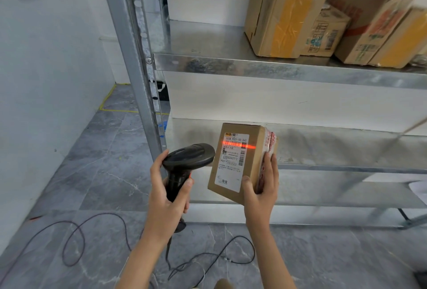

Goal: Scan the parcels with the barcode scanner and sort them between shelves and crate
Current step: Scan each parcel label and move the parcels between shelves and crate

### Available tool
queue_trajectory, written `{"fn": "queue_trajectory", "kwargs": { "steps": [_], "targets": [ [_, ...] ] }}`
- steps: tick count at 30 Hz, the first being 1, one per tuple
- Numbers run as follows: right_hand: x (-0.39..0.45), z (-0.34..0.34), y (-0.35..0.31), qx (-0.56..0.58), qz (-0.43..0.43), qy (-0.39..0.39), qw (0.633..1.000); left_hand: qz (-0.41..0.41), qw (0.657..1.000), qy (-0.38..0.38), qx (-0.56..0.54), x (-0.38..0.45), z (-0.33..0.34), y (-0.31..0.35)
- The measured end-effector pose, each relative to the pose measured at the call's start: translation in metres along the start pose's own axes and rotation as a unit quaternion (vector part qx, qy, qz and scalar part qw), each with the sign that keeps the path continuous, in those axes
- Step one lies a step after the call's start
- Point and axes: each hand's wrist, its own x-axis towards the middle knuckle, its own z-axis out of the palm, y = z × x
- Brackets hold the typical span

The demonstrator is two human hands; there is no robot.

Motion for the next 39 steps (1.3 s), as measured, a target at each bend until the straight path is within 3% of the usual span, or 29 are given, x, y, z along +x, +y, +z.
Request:
{"fn": "queue_trajectory", "kwargs": {
  "steps": [24,31,35,39],
  "targets": [
    [-0.001,0.012,-0.002,0.001,0.002,0.0,1.0,0.022,1.0,0.017,0.001,0.004,-0.015,0.002],
    [0.004,0.008,-0.008,0.015,0.006,-0.026,1.0,0.065,0.995,-0.021,0.072,0.013,-0.023,0.006],
    [0.024,-0.006,-0.023,0.024,0.004,-0.1,0.995,0.165,0.953,-0.118,0.226,0.044,-0.05,0.018],
    [0.037,-0.02,-0.043,-0.018,-0.03,-0.17,0.985,0.313,0.869,-0.185,0.336,0.065,-0.068,0.032]
  ]
}}
